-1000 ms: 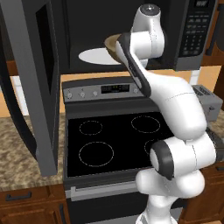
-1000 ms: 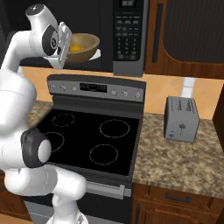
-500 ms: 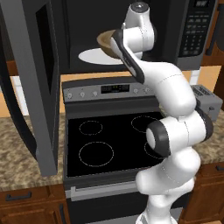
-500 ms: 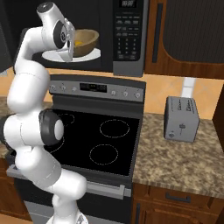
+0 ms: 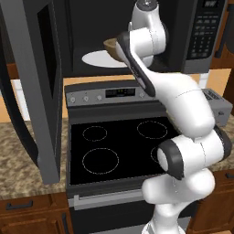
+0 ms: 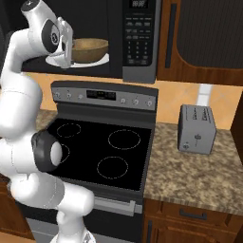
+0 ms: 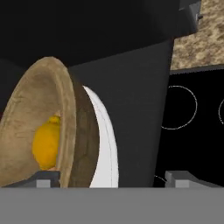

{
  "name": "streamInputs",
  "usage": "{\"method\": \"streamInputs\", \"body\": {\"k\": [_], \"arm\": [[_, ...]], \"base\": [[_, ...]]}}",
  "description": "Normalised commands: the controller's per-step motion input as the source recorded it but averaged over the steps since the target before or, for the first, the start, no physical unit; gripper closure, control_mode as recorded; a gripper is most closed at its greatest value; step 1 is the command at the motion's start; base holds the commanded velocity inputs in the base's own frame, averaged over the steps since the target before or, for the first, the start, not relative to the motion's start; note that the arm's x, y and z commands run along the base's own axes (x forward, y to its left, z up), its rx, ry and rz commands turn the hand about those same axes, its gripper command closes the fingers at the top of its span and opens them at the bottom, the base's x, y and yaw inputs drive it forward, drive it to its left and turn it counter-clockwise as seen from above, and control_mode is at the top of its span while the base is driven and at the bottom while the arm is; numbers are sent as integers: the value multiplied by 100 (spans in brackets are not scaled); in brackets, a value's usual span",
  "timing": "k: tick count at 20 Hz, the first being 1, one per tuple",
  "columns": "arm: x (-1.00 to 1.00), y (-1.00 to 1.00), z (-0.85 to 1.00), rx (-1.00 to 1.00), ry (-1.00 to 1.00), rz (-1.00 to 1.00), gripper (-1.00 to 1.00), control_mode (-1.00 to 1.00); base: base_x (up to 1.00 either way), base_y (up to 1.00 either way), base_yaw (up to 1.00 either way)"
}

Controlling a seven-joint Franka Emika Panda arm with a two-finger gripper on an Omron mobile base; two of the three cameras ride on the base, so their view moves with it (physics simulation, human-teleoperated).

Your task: Pick the lemon from the sink and place it in the bowl. Then pick the bowl and place it in the microwave. Then close the microwave door and press the start button.

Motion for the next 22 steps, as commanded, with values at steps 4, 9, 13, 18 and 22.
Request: {"method": "streamInputs", "body": {"k": [4,9,13,18,22], "arm": [[-100,0,-20,-2,-18,0,-100,-100],[-100,11,-11,-2,-9,5,-100,-100],[-100,37,-56,0,0,5,-100,-100],[-100,35,-94,-1,1,2,-100,-100],[-98,30,-95,-7,0,0,-100,-100]], "base": [[0,0,0],[0,0,0],[0,0,0],[0,0,0],[0,0,0]]}}
